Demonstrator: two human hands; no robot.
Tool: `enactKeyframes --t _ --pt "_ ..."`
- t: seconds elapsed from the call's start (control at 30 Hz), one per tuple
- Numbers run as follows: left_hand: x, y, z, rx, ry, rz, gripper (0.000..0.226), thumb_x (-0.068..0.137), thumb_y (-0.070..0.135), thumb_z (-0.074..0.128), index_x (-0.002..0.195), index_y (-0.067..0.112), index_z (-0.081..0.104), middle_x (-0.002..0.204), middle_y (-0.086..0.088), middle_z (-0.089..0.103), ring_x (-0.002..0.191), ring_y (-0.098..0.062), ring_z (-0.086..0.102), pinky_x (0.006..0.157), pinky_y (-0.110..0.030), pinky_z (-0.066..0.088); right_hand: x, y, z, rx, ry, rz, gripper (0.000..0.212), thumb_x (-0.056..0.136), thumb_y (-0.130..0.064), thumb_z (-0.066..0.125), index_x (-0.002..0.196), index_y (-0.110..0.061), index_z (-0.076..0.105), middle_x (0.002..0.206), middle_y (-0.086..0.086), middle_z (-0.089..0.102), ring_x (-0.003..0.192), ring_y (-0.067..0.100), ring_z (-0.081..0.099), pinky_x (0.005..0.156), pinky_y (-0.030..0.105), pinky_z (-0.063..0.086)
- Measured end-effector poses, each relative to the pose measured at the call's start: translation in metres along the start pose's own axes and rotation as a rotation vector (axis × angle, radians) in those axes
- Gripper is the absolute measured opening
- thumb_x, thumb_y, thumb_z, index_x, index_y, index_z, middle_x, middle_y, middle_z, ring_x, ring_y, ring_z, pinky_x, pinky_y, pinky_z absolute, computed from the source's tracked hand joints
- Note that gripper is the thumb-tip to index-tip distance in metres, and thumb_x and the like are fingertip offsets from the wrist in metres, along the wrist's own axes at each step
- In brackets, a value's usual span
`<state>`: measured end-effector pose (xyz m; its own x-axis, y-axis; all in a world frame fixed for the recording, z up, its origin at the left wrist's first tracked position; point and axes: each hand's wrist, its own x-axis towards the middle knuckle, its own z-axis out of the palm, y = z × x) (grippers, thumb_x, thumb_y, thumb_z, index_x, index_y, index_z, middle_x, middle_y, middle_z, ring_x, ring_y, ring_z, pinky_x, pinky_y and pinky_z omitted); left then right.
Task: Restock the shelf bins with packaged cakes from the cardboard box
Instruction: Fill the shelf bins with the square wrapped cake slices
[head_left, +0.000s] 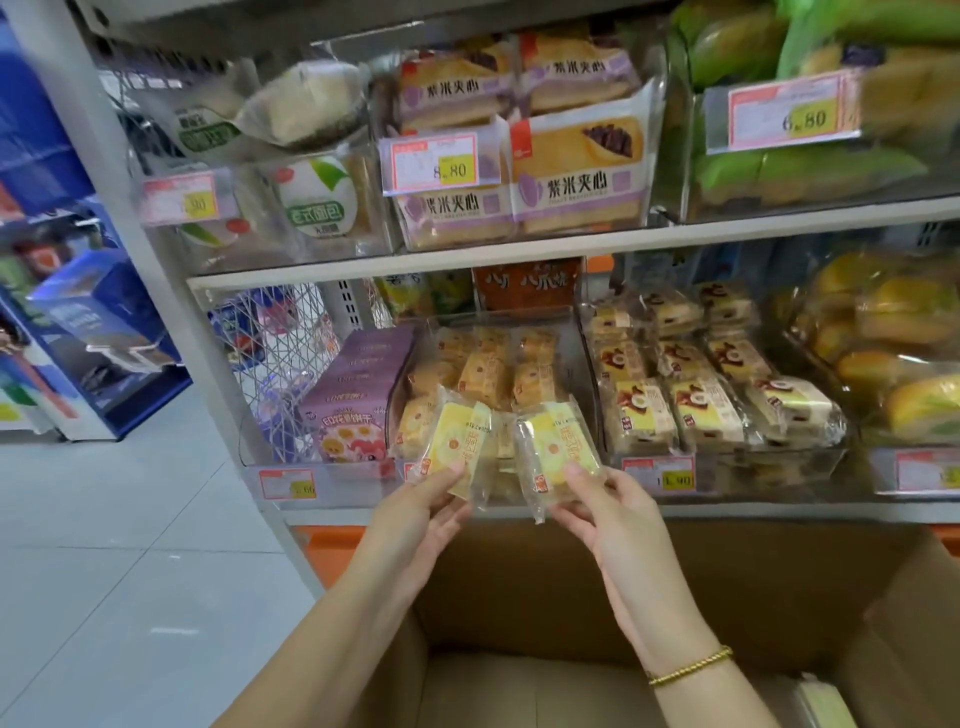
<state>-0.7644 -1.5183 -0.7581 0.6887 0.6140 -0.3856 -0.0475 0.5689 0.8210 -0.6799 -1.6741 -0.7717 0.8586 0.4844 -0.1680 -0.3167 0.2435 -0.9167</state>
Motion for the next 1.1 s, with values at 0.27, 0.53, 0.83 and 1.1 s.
enactKeyframes --t 0.27,0.53,0.83,1.1 --pt "0.009 -0.018 0.024 -0.091 0.041 -0.169 0.029 0.085 0.010 0.068 0.110 0.003 0.056 0.116 -0.022 0.057 0.104 -0.030 0.059 0.071 -0.033 0.052 0.025 0.018 0.007 -0.410 0.246 -0.235 0.035 0.092 -0.035 0.058 0.120 -0.021 0.042 0.103 -0.005 0.061 0.079 0.007 0.069 0.057 0.017 0.053" --pt "0.037 -0.004 0.019 0.174 0.082 -0.065 0.046 0.081 0.027 0.073 0.117 0.005 0.056 0.109 -0.017 0.063 0.091 -0.025 0.065 0.063 -0.030 0.055 0.038 0.012 0.019 -0.936 0.140 -0.276 0.049 0.093 -0.028 0.059 0.137 -0.015 0.041 0.137 0.003 0.038 0.108 0.012 0.055 0.078 0.013 0.047" --pt "0.048 0.017 0.022 0.380 0.037 -0.078 0.037 0.092 0.040 0.060 0.098 0.003 0.060 0.088 -0.016 0.073 0.073 -0.022 0.071 0.058 -0.026 0.059 0.066 -0.011 0.018 -1.221 0.029 -0.478 0.069 0.090 -0.031 0.064 0.148 -0.031 0.028 0.118 0.005 0.062 0.105 0.019 0.061 0.087 0.029 0.051" --pt "0.060 0.018 0.028 0.611 0.091 -0.018 0.041 0.099 0.036 0.050 0.086 0.001 0.067 0.077 -0.010 0.071 0.063 -0.016 0.066 0.061 -0.023 0.055 0.095 -0.022 0.021 -1.379 0.009 -0.490 0.040 0.095 -0.023 0.057 0.135 -0.019 0.050 0.131 0.011 0.043 0.106 0.028 0.058 0.092 0.034 0.048"
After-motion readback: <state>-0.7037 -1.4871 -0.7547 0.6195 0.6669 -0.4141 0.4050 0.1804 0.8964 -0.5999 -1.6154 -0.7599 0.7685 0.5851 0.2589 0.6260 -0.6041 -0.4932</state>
